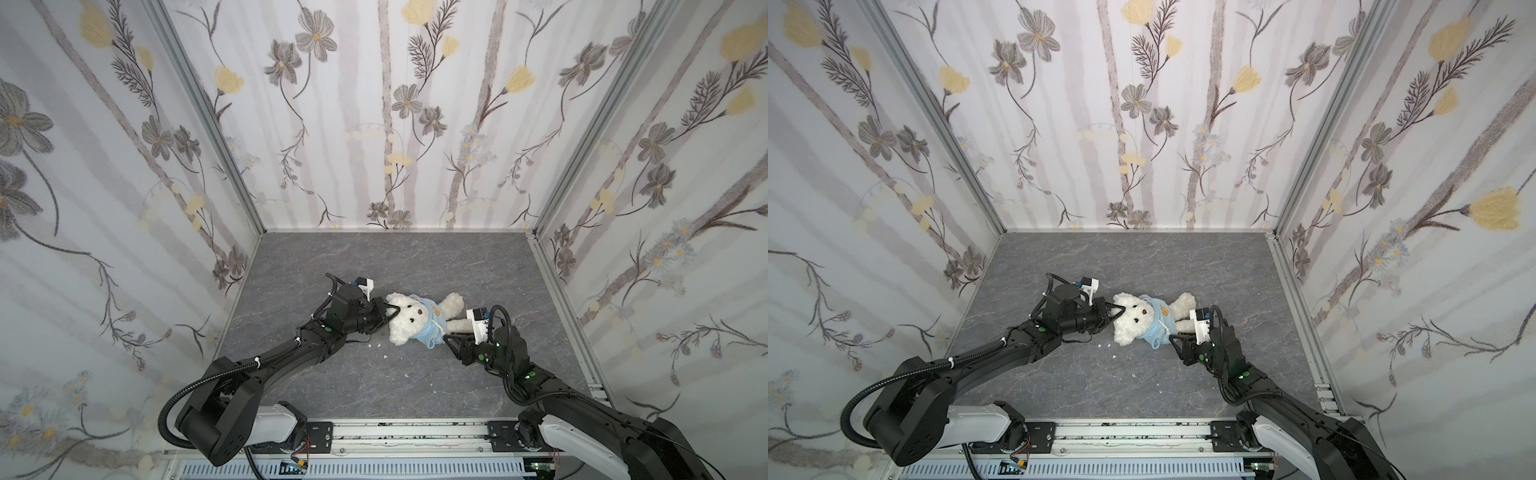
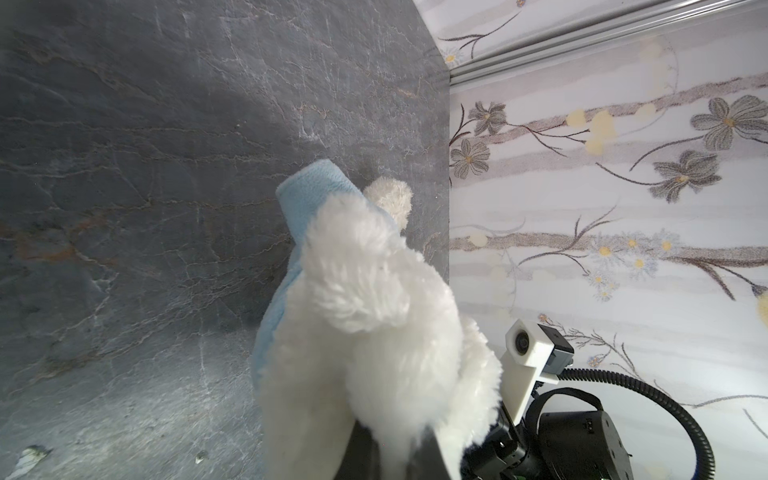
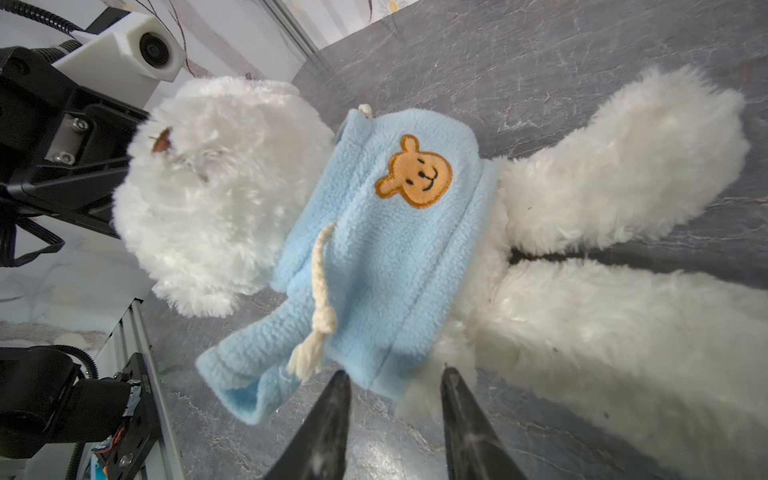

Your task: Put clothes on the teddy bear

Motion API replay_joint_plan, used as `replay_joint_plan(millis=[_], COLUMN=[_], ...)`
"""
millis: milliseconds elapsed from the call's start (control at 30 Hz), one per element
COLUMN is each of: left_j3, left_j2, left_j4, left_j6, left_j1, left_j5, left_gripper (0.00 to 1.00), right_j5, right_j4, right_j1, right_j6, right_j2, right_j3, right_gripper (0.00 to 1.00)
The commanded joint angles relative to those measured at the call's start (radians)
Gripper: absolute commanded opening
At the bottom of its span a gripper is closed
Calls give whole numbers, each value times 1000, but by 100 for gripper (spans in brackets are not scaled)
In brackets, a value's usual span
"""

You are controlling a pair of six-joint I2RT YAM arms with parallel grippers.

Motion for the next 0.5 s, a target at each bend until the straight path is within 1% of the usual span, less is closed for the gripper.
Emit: replay_joint_plan(millis=[0,100,267,400,467], left_j3=[13,16,17,22,23], left_j2=[0,0,-1,-1,-3], left_j4=[18,16,13,12,10], left_j6=[-12,-3,8,15,17], left_j1=[1,2,3,3,3], left_j5=[20,23,25,25,26], left_gripper=[0,0,0,0,0], right_j5=[-32,-76,-177,-198,-203], right_j4=[86,132,186,223,235], right_j1=[-32,-77,-91,-109,-117], right_j6=[64,82,95,118,126], right_j2=[35,62,153,207,224], right_j3=[12,13,50,54,55], right_gripper=[39,39,38,33,33])
